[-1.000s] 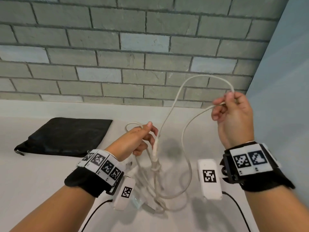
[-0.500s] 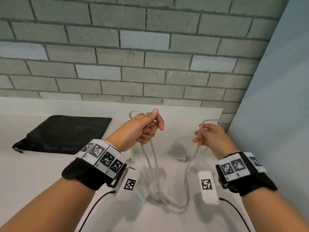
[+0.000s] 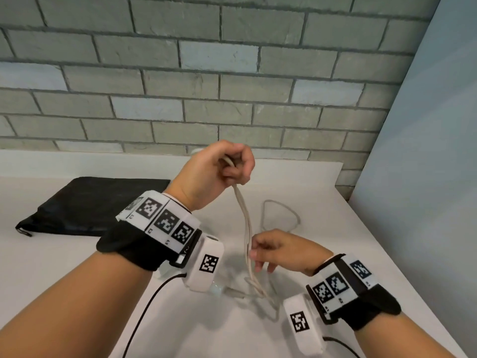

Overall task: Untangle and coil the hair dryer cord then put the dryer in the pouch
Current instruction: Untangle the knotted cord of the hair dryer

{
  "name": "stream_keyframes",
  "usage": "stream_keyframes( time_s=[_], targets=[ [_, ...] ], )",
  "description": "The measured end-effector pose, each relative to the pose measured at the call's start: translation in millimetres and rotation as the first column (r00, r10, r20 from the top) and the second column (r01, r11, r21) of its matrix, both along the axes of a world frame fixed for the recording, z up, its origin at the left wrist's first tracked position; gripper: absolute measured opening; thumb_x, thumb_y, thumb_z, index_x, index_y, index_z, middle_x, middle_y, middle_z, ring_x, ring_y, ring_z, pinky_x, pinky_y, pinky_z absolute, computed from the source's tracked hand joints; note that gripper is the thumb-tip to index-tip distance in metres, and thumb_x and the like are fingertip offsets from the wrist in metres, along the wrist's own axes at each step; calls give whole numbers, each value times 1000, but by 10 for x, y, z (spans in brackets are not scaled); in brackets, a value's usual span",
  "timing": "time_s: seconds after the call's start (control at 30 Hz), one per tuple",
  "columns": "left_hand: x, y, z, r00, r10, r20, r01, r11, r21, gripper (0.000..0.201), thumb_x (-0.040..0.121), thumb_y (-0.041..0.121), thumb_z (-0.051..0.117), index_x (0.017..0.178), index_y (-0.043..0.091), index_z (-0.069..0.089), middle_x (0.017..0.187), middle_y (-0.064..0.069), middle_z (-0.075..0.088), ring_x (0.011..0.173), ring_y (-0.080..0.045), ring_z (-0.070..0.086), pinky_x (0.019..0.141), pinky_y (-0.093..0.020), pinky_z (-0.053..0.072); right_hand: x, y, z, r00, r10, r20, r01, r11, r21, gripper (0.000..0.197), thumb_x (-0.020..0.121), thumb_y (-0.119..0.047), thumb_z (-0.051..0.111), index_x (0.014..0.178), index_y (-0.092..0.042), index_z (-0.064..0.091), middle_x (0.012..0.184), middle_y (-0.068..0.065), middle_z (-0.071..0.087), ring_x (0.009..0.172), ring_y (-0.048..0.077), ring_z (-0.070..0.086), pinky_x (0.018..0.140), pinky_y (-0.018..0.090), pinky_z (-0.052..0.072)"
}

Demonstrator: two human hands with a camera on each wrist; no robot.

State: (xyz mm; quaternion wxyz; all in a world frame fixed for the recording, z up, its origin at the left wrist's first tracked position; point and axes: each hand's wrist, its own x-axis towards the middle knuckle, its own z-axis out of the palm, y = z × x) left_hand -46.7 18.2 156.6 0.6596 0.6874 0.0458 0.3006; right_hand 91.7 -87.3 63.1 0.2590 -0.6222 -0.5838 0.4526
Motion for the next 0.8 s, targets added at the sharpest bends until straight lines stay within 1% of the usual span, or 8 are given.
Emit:
stream_keyframes(
  time_s=[0.07,0.17,0.3,0.37,0.47,0.57,0.7,0.8],
  targets=[
    [-49,78,-1,996,-68,50,73,993,-96,33,75,23,36,54,10,58,42,6,32,46,-15,27,53,-24,29,3,-7,-28,986,-29,-163,20,998,-56,10,94,-19,45,87,-15,50,85,1,58,72,12,61,62,27,49],
    [-127,158,-6,988,-124,90,137,979,-154,29,71,26,37,61,9,59,49,1,40,51,-17,41,63,-25,45,-25,-24,-59,920,-49,-390,5,993,-114,12,97,-24,37,95,-13,42,94,9,61,68,24,61,47,25,50],
    [-181,262,-136,999,-32,-1,31,979,-201,33,89,23,34,81,7,61,70,-4,60,81,-20,62,81,-25,52,-26,8,-25,817,-124,-564,137,990,-19,8,93,-11,42,99,-15,46,73,6,60,51,11,54,40,18,40],
    [-202,287,-260,996,31,-86,-50,972,-229,38,96,31,29,97,8,60,91,-5,66,98,-15,62,87,-22,50,17,37,32,771,-148,-619,226,973,49,25,90,-5,46,113,-16,48,66,3,56,47,7,50,41,17,41],
    [-262,266,-455,976,53,-210,-122,936,-331,46,94,38,28,121,9,51,121,-3,61,115,-13,55,100,-29,42,56,80,117,739,-163,-654,311,943,116,21,89,-2,47,108,-9,52,60,-1,58,49,7,53,43,17,45],
    [-301,212,-582,943,2,-334,-149,896,-417,48,94,38,31,123,5,48,124,-10,59,106,-19,64,89,-31,52,63,99,151,729,-188,-658,368,918,146,18,87,3,49,101,-5,56,62,0,59,51,8,55,44,17,47],
    [-255,80,-621,773,62,-632,-297,914,-275,63,89,49,39,127,-1,38,112,-12,56,97,-24,66,82,-34,53,44,110,164,753,-222,-619,396,904,157,30,84,11,47,108,-4,56,72,2,57,62,15,58,39,17,42],
    [-147,-105,-590,740,163,-652,-215,977,1,58,84,56,42,115,9,55,114,-1,61,103,-17,62,89,-30,48,-10,126,201,809,-217,-547,372,909,189,34,84,10,48,113,-6,55,84,4,54,63,9,60,42,18,43]
  ],
)
